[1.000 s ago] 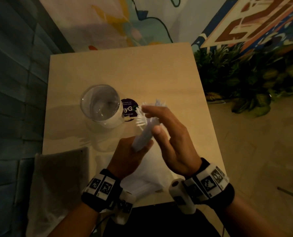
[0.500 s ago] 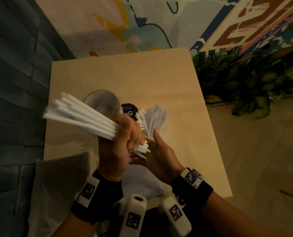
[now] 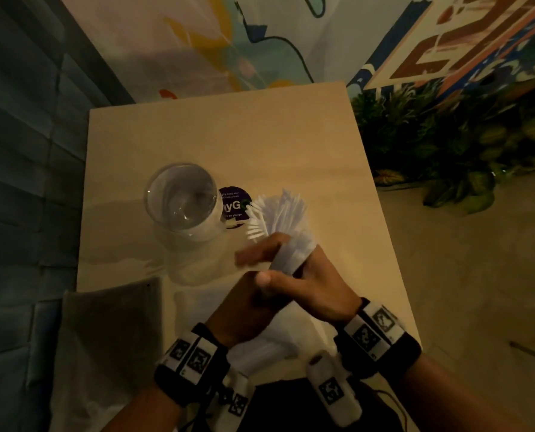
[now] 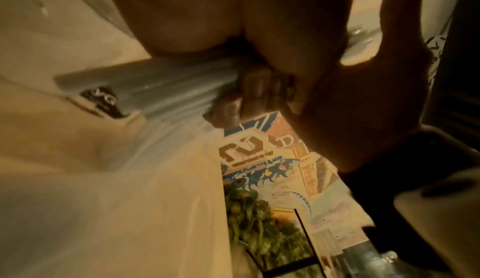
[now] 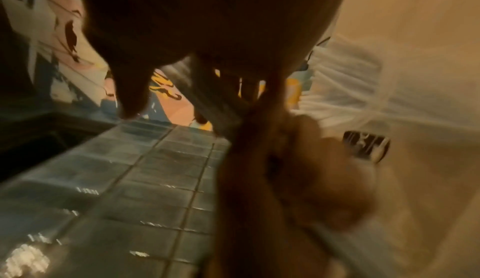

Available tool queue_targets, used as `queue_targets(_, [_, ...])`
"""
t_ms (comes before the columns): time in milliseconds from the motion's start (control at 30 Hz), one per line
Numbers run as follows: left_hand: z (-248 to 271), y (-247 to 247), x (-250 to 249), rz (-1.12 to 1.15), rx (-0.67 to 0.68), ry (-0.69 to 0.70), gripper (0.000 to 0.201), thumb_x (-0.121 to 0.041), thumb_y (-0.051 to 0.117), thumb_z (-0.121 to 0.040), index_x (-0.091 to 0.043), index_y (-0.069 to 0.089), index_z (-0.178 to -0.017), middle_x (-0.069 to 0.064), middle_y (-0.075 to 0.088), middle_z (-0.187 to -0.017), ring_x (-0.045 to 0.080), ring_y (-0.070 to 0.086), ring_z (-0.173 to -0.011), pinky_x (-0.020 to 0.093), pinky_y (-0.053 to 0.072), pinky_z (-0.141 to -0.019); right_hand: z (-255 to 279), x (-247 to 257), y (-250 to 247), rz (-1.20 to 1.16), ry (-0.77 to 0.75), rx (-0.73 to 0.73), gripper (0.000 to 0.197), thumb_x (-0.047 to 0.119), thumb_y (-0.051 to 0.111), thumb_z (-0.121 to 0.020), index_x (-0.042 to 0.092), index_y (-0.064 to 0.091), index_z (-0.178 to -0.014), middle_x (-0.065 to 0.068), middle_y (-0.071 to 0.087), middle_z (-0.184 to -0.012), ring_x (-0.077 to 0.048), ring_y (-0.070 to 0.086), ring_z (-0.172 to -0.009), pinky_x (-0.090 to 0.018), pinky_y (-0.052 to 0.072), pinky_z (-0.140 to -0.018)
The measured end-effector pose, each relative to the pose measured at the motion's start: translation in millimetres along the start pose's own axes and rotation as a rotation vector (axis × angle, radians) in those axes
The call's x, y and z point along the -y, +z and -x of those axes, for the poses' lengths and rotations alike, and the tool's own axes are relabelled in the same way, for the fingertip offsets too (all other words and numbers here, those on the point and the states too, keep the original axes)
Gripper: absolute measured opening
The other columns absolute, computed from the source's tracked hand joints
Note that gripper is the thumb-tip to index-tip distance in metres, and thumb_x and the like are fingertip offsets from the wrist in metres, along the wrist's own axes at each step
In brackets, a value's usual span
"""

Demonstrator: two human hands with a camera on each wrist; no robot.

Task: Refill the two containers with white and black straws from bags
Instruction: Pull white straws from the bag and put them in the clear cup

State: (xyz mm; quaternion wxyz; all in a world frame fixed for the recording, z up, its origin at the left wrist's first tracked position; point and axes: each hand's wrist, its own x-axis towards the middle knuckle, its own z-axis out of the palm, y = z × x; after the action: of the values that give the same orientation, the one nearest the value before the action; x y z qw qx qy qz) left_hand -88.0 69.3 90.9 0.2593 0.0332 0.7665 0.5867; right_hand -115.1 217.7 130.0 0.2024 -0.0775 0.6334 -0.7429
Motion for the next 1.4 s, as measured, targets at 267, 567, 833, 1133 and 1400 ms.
queue_targets(267, [0, 17, 18, -0.029, 0.080, -0.071, 0.021, -0.052, 0.060, -0.083, -0.035, 0.057, -0.070, -0.019, 0.060, -0.065, -0.004, 0.054, -0.063, 0.016, 0.043, -0.063, 0, 12, -5, -0.389, -0.028, -0.147, 0.044, 0.023, 0.057, -0.095, 0.012, 0.040, -0.056, -0.001, 0.032, -0.047, -0.017, 0.027, -0.041, -0.033, 0.024, -0.047])
queue_targets(567, [-7, -3, 29, 0.482, 0.148, -0.090, 0.047, -0.029, 0.082, -0.069, -0.003, 0.053, -0.096, 0.001, 0.061, -0.067, 0.016, 0.056, -0.056, 0.026, 0.048, -0.054, -6, 45, -15, -0.418, -0.195, -0.248, 0.039, 0.021, 0.051, -0.093, 0.015, 0.042, -0.056, 0.004, 0.035, -0.045, -0.016, 0.029, -0.038, -0.028, 0.028, -0.046])
queue_targets(833, [-12, 5, 14, 0.911, 0.106, -0.365, 0.081, -0.075, 0.012, -0.089, -0.026, 0.065, -0.125, 0.012, 0.066, -0.125, 0.033, 0.060, -0.118, 0.052, 0.045, -0.097, 4, 6, 17, -0.082, -0.108, -0.229, 0.038, 0.034, 0.063, -0.092, 0.015, 0.055, -0.060, -0.003, 0.054, -0.052, -0.015, 0.050, -0.044, -0.027, 0.041, -0.049])
queue_targets(1133, [-29, -11, 49, 0.365, -0.246, -0.254, 0.049, -0.048, 0.065, -0.085, 0.000, 0.061, -0.089, 0.013, 0.072, -0.077, 0.030, 0.070, -0.075, 0.034, 0.056, -0.068, -43, 22, -34, -0.175, -0.251, -0.459, 0.034, 0.027, 0.058, -0.093, 0.028, 0.057, -0.059, 0.011, 0.051, -0.053, -0.014, 0.048, -0.047, -0.037, 0.039, -0.057])
queue_targets(1400, [-51, -20, 74, 0.248, -0.383, -0.279, 0.077, -0.046, 0.085, -0.065, -0.023, 0.049, -0.128, -0.004, 0.056, -0.127, 0.012, 0.057, -0.113, 0.016, 0.052, -0.073, -83, -30, -42, 0.192, -0.087, -0.484, 0.024, 0.021, 0.068, -0.094, 0.003, 0.064, -0.079, -0.015, 0.070, -0.074, -0.024, 0.069, -0.068, -0.037, 0.056, -0.068])
